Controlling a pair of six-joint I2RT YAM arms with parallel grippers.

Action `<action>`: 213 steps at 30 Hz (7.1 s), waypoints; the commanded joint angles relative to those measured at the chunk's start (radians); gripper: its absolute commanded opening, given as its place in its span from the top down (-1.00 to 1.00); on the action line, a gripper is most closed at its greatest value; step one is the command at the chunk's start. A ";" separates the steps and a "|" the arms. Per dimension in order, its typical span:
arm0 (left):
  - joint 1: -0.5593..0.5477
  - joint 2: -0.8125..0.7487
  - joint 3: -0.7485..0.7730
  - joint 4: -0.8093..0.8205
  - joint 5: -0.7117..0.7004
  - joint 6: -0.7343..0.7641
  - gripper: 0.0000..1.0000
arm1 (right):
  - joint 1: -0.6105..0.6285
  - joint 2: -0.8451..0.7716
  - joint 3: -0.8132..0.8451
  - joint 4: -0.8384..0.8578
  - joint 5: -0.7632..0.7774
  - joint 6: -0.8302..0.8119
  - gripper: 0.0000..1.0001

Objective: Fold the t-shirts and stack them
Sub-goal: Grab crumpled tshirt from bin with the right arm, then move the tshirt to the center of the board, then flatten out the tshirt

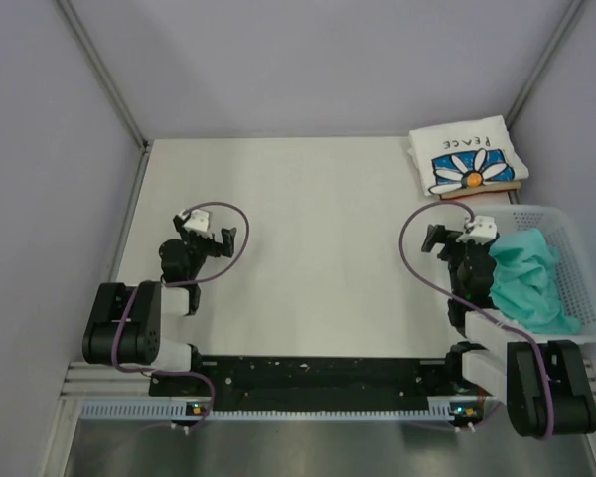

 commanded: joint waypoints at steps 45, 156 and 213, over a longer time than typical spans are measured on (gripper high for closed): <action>0.004 -0.292 0.579 -1.251 0.181 0.133 -0.97 | -0.522 0.000 0.570 -1.038 0.238 0.492 1.00; -0.474 -0.280 0.647 -2.001 0.183 0.604 -0.61 | 0.447 -0.037 0.625 -1.090 -0.071 0.315 -0.14; -0.734 -0.599 0.682 -2.068 -0.227 0.600 1.00 | 0.691 0.342 0.988 -1.225 -0.354 0.199 -0.25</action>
